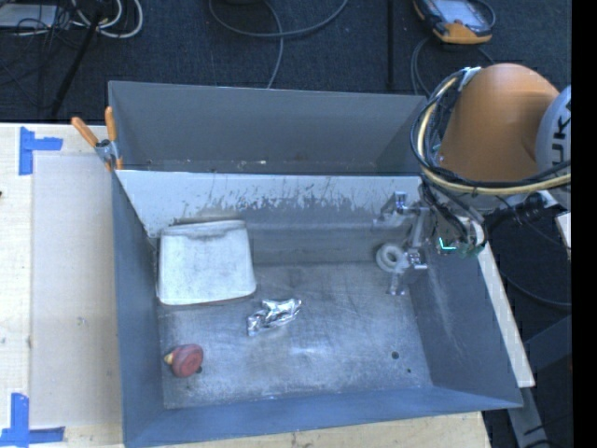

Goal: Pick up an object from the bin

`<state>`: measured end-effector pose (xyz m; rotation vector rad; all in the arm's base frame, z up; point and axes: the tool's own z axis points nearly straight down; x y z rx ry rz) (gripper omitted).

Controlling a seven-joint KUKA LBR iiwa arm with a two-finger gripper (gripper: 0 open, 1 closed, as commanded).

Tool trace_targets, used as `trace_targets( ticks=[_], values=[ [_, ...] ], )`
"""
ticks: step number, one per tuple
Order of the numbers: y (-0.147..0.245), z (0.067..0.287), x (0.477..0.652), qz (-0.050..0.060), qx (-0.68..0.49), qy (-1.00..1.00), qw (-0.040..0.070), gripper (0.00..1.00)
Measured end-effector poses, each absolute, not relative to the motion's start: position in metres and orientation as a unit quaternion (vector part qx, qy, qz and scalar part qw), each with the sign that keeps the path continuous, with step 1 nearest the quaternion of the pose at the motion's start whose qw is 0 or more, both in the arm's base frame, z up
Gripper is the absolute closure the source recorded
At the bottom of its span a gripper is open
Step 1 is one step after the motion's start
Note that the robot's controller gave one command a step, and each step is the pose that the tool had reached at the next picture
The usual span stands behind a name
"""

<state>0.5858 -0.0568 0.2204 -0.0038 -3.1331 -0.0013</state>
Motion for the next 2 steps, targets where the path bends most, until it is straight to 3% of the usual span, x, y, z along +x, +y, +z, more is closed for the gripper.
trace_targets(
  ticks=[1,2],
  values=[
    [0.010,0.082,0.622,0.000,0.017,-1.000,-0.002,0.00],
    [0.089,0.076,0.584,0.001,0.123,-0.992,-0.009,0.00]
  ],
)
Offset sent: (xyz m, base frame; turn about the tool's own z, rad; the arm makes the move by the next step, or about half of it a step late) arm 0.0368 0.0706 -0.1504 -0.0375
